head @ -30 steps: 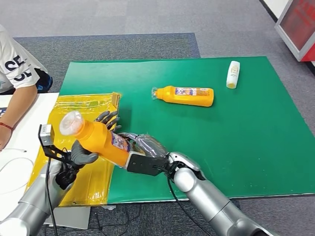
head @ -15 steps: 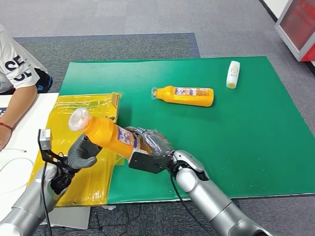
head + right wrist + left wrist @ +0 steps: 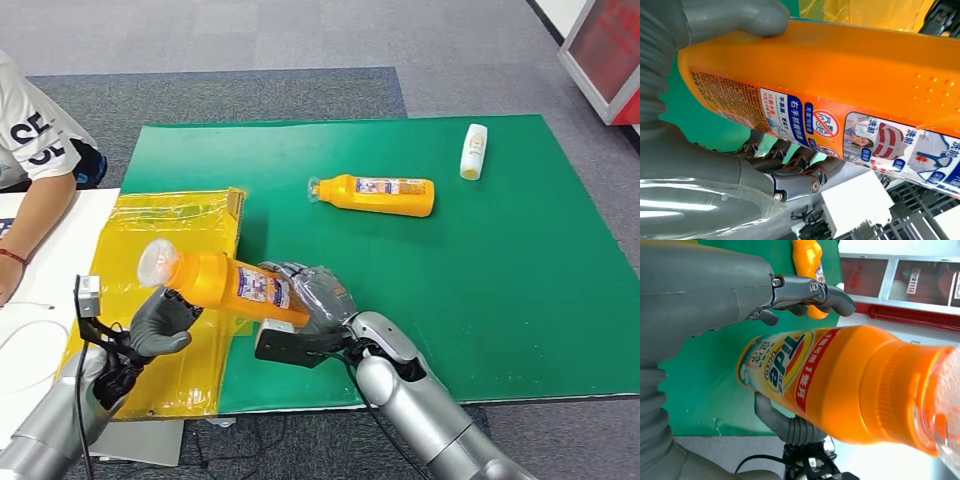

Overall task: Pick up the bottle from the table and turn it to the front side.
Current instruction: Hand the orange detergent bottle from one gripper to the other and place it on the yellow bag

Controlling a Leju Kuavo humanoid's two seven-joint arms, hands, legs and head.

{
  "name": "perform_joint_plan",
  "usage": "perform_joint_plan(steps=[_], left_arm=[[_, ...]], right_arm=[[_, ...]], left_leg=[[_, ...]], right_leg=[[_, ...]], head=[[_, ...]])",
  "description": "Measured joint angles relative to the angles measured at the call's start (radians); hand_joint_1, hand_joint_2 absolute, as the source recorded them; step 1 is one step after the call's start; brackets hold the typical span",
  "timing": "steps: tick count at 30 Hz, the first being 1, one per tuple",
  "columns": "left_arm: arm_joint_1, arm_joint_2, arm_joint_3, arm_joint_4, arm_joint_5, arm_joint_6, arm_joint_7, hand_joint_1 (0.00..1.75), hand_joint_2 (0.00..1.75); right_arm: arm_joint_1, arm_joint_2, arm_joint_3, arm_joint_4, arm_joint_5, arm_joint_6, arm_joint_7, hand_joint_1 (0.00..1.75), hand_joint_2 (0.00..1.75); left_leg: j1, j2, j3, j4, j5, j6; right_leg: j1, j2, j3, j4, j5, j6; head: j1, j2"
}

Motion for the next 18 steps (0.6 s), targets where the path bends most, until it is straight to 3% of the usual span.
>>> perform_joint_plan(steps=[9,18], left_arm=[[-0.007,0.010,0.000,0.005,-0.048,0.006,-0.036,0.00,1.75],[-0.086,0.024,-0.011,0.034,-0.174,0.021,-0.105,0.00,1.75]], right_arm=[[0.001,0.000,0.002,0.000,-0.041,0.040,-0.021,1.75,1.75],[-0.011,0.000,0.018,0.003,-0.058,0.066,-0.029,1.75,1.75]], left_leg=[[0.000,0.000,0.000,0.000,0.000,0.000],[0.000,0.000,0.000,0.000,0.000,0.000]], right_leg=[[0.000,0.000,0.000,0.000,0.000,0.000],[0.000,0.000,0.000,0.000,0.000,0.000]], head=[[0.000,0.000],[0.000,0.000]])
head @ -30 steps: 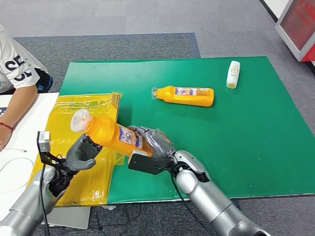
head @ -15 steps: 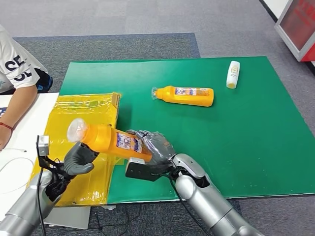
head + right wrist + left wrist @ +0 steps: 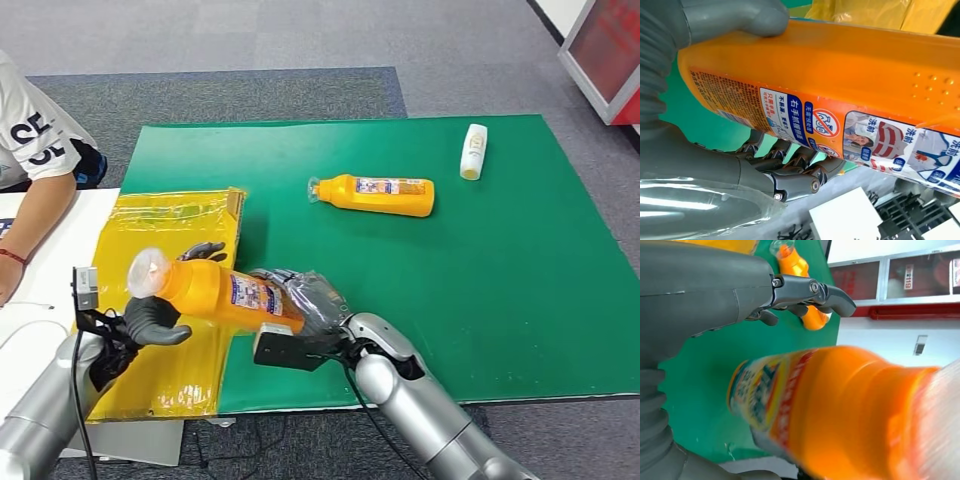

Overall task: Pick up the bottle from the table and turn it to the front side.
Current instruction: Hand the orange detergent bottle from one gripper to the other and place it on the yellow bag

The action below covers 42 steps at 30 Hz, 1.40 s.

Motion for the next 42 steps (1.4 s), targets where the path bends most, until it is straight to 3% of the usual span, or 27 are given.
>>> perform_joint_plan(steps=[10,24,42], left_arm=[[-0.079,0.001,-0.058,0.043,-0.023,-0.001,-0.008,0.00,1.75],[-0.092,-0.020,-0.103,0.071,0.005,-0.020,-0.016,0.00,1.75],[-0.115,-0.035,-0.144,0.090,0.036,-0.019,0.014,0.00,1.75]], right_arm=[[-0.034,0.000,0.040,0.035,-0.004,0.007,0.000,1.75,1.75],[-0.061,0.001,0.057,0.057,-0.009,0.009,0.017,1.75,1.75],[-0.095,0.022,0.102,0.119,0.132,-0.056,0.111,1.75,1.75]], left_leg=[[0.000,0.000,0.000,0.000,0.000,0.000],[0.000,0.000,0.000,0.000,0.000,0.000],[0.000,0.000,0.000,0.000,0.000,0.000]], right_leg=[[0.000,0.000,0.000,0.000,0.000,0.000],[0.000,0.000,0.000,0.000,0.000,0.000],[0.000,0.000,0.000,0.000,0.000,0.000]], head=[[0.000,0.000],[0.000,0.000],[0.000,0.000]])
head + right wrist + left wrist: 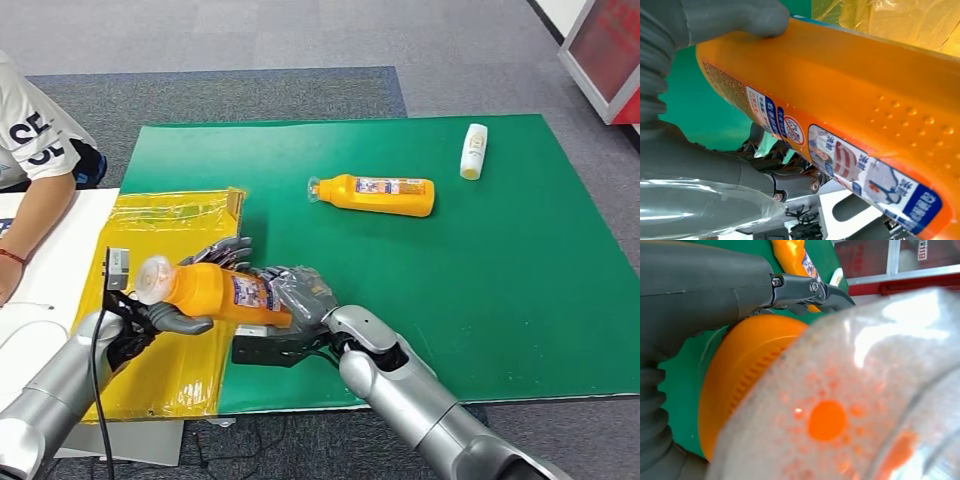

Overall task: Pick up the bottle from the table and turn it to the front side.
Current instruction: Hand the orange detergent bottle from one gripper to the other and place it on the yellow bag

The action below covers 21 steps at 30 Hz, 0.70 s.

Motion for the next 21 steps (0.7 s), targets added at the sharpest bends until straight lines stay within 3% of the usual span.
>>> perform_joint_plan(steps=[4,18,19,20,21], left_arm=[[0.000,0.000,-0.002,0.004,0.004,0.005,0.000,1.75,1.75],[0.018,-0.005,0.013,0.008,0.020,0.024,-0.019,1.75,1.75],[0.021,-0.005,0.015,0.006,0.020,0.028,-0.020,1.75,1.75],[0.025,-0.006,0.018,0.003,0.018,0.034,-0.020,1.75,1.75],[0.031,-0.006,0.023,-0.002,0.013,0.043,-0.021,1.75,1.75]], right_arm=[[-0.004,0.003,0.004,0.010,0.007,0.000,0.004,1.75,1.75],[0.003,0.005,-0.007,0.019,-0.066,0.006,0.000,1.75,1.75],[0.006,0.005,-0.011,0.018,-0.072,0.007,-0.001,1.57,1.75],[0.009,0.005,-0.015,0.016,-0.080,0.009,-0.004,1.27,1.75],[0.013,0.005,-0.021,0.014,-0.090,0.011,-0.007,0.85,1.75]], left_leg=[[0.000,0.000,0.000,0.000,0.000,0.000],[0.000,0.000,0.000,0.000,0.000,0.000],[0.000,0.000,0.000,0.000,0.000,0.000],[0.000,0.000,0.000,0.000,0.000,0.000],[0.000,0.000,0.000,0.000,0.000,0.000]], right_leg=[[0.000,0.000,0.000,0.000,0.000,0.000],[0.000,0.000,0.000,0.000,0.000,0.000],[0.000,0.000,0.000,0.000,0.000,0.000],[0.000,0.000,0.000,0.000,0.000,0.000],[0.000,0.000,0.000,0.000,0.000,0.000]], head=[[0.000,0.000],[0.000,0.000],[0.000,0.000],[0.000,0.000],[0.000,0.000]])
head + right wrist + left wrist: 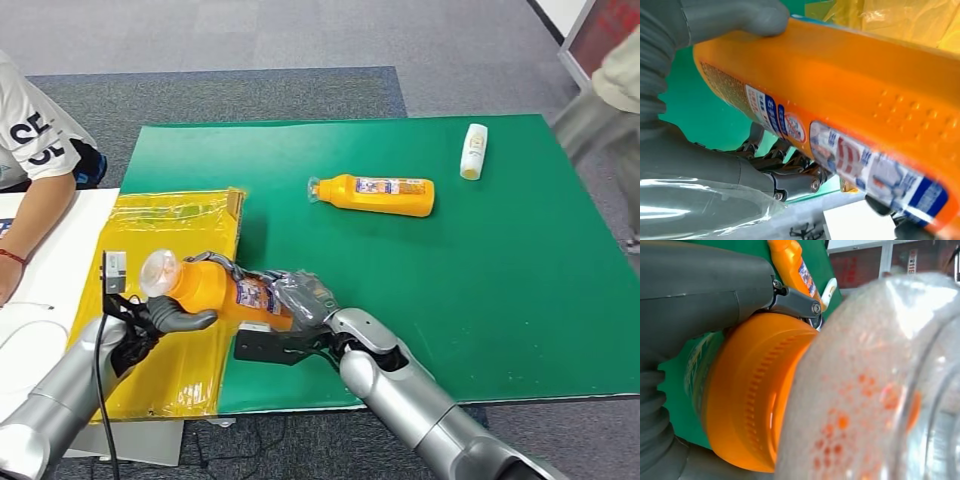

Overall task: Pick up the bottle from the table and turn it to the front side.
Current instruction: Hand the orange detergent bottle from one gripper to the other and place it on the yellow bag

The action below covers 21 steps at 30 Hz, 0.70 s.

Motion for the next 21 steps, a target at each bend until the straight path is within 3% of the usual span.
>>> perform_joint_plan(steps=[1,2,3,13,21], left_arm=[[0.007,-0.001,0.005,-0.007,-0.007,0.010,-0.002,1.75,1.75],[0.015,-0.001,0.009,-0.016,-0.017,0.022,-0.005,1.75,1.75],[0.024,-0.001,0.015,-0.028,-0.028,0.034,-0.008,1.75,1.75],[0.202,0.001,0.110,-0.245,-0.133,0.143,-0.006,1.75,1.75],[0.239,0.005,0.161,-0.349,-0.190,0.171,0.015,1.75,1.75]], right_arm=[[0.005,0.000,-0.006,-0.003,-0.012,0.003,-0.004,0.41,1.75],[0.011,0.000,-0.014,-0.006,-0.027,0.007,-0.009,0.15,1.75],[0.018,0.000,-0.024,-0.011,-0.043,0.010,-0.014,0.02,1.75],[0.088,-0.001,-0.188,-0.093,-0.227,0.059,-0.060,0.00,1.75],[0.118,-0.002,-0.263,-0.112,-0.274,0.090,-0.074,0.00,1.75]], left_leg=[[0.000,0.000,0.000,0.000,0.000,0.000],[0.000,0.000,0.000,0.000,0.000,0.000],[0.000,0.000,0.000,0.000,0.000,0.000],[0.000,0.001,-0.001,0.000,-0.001,0.000],[0.000,0.001,0.000,0.000,0.000,-0.001]], right_leg=[[0.000,0.000,0.000,0.000,0.000,0.000],[0.000,0.000,0.000,0.000,0.000,0.000],[0.000,0.000,0.000,0.000,0.000,0.000],[0.000,0.001,-0.002,0.000,0.000,0.000],[0.000,0.001,-0.002,0.000,0.001,-0.001]], head=[[0.000,0.000],[0.000,0.000],[0.000,0.000],[0.000,0.000],[0.000,0.000]])
